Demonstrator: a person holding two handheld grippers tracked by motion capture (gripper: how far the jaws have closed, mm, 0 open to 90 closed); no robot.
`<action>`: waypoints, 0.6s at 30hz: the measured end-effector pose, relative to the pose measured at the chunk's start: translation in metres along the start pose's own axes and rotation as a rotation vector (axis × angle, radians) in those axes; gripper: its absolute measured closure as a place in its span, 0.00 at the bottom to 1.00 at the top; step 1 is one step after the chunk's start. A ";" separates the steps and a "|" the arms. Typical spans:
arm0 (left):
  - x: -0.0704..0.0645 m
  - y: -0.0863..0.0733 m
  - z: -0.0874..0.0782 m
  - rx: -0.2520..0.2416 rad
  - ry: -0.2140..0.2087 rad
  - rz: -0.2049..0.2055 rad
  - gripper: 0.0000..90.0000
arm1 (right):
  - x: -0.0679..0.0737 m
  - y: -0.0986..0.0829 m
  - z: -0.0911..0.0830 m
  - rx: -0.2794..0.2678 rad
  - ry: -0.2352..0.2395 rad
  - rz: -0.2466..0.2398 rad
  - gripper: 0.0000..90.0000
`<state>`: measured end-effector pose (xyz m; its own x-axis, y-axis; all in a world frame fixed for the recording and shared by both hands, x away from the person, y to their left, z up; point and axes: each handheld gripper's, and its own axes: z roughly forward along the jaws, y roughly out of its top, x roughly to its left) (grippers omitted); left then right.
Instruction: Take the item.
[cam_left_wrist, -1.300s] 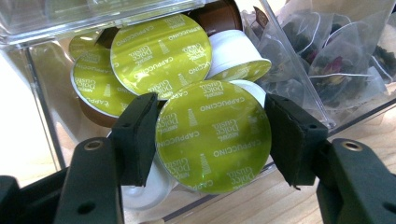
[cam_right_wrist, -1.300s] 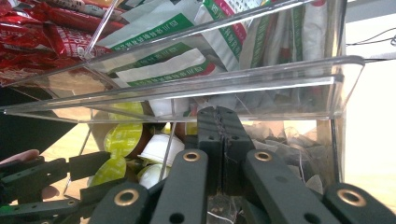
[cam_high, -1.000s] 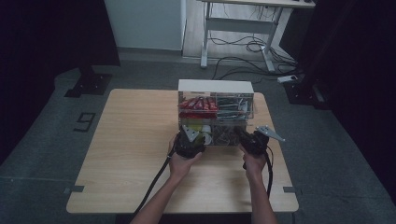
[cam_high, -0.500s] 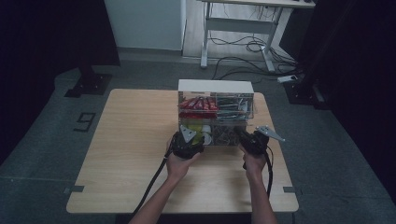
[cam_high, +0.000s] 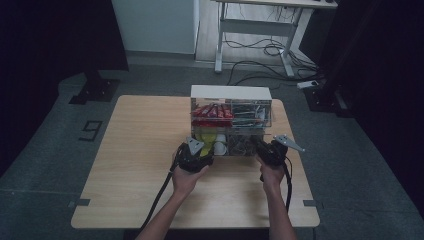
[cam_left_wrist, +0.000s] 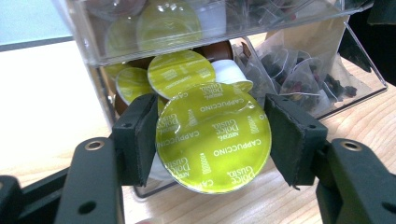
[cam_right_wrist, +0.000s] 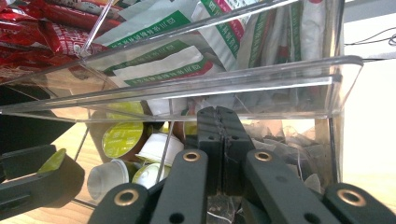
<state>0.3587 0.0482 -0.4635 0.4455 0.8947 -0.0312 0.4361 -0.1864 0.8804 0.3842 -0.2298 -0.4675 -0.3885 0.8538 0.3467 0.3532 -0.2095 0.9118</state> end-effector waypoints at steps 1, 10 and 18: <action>0.001 -0.001 -0.002 0.000 0.000 0.001 0.43 | 0.000 0.000 0.000 0.000 0.000 0.000 0.98; 0.007 -0.003 -0.014 -0.010 0.001 -0.001 0.43 | -0.002 0.002 -0.002 -0.008 0.008 0.004 0.98; 0.015 -0.006 -0.022 -0.019 0.000 -0.014 0.43 | -0.007 0.003 -0.004 -0.010 -0.012 -0.006 0.99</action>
<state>0.3450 0.0720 -0.4591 0.4395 0.8972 -0.0438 0.4270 -0.1657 0.8889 0.3847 -0.2385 -0.4661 -0.3804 0.8607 0.3383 0.3419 -0.2090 0.9162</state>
